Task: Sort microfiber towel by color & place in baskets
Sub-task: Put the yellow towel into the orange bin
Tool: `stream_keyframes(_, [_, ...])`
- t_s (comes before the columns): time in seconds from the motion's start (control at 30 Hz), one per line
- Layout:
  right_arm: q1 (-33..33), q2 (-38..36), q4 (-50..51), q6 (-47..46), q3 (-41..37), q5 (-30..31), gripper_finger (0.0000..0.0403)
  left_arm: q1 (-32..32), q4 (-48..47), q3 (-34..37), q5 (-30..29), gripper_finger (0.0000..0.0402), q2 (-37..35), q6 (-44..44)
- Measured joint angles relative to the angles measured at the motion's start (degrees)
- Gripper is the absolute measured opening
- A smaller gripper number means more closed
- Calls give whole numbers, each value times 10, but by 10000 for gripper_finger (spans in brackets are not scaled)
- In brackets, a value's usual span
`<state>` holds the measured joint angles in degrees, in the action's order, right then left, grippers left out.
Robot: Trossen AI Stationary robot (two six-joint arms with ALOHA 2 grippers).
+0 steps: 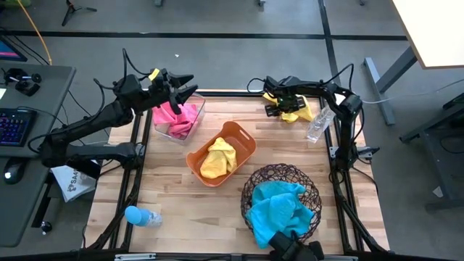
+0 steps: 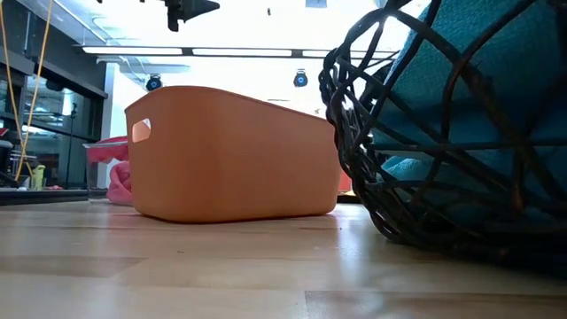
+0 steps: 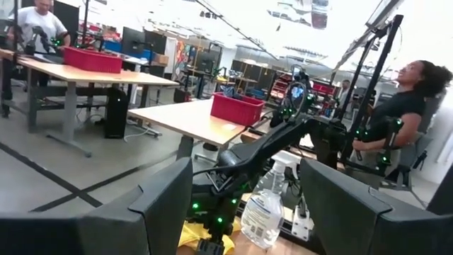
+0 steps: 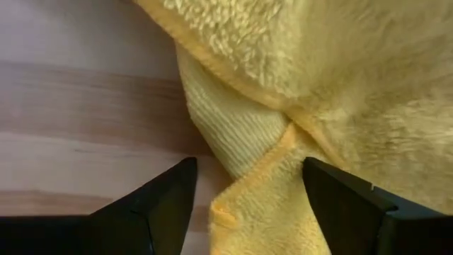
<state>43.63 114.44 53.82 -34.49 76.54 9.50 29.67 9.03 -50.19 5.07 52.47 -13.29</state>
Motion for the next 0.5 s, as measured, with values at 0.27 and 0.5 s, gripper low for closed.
stream_keyframes(0.27, [-8,-7,1,104,-12,-26,35,-3,72,0,11,248,-6,-40])
stream_keyframes(0.5, [-45,-126,22,166,-13,-52,5,-10,154,0,-7,248,-29,-11])
